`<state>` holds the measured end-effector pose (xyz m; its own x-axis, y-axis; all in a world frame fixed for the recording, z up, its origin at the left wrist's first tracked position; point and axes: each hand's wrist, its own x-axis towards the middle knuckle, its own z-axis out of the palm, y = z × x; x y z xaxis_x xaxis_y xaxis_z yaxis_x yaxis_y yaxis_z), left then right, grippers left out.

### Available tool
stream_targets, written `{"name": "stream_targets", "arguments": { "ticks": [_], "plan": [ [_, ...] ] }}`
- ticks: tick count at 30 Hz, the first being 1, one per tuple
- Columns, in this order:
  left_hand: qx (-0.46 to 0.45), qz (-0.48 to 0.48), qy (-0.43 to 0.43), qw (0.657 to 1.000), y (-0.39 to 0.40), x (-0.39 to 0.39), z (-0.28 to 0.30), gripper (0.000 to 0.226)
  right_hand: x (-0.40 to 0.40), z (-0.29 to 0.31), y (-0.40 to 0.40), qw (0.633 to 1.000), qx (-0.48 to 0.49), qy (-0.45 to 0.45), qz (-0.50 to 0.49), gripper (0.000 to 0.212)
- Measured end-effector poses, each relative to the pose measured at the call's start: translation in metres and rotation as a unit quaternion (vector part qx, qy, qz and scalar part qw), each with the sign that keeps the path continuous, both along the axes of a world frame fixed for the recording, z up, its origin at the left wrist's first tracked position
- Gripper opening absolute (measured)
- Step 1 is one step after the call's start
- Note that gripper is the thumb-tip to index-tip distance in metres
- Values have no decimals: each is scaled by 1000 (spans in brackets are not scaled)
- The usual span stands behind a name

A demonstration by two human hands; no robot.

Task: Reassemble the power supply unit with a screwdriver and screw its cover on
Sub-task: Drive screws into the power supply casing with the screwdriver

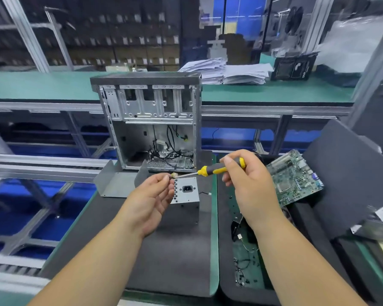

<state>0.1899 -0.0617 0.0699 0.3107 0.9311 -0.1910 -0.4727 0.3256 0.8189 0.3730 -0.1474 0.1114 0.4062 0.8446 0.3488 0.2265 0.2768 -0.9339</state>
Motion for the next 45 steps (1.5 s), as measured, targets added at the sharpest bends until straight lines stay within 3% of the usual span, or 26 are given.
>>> {"name": "stream_targets", "arguments": {
  "ticks": [15, 19, 26, 31, 36, 41, 45],
  "plan": [
    [66, -32, 92, 993, -4, 0, 4, 9, 2, -6, -15, 1000, 18, -8, -15, 14],
    [157, -56, 159, 973, 3, -1, -2, 14, 3, -13, -11, 999, -4, 0, -39, 17],
    [251, -92, 173, 948, 24, -18, -14, 25, -7, -24, 14, 991, -34, 111, -60, 15],
    [286, -143, 217, 922, 43, -34, -25, 22, -25, -26, 29, 992, -51, 51, -103, 7],
    [341, -142, 363, 856, 66, -50, -47, 23, -40, -23, 36, 982, -88, -127, -111, 6],
    [481, -170, 490, 706, 77, -46, -65, 38, -56, -22, 46, 951, -138, -266, -81, 10],
    [518, -139, 507, 675, 77, -38, -70, 36, -60, -22, 51, 945, -155, -278, -77, 10]
  ]
}}
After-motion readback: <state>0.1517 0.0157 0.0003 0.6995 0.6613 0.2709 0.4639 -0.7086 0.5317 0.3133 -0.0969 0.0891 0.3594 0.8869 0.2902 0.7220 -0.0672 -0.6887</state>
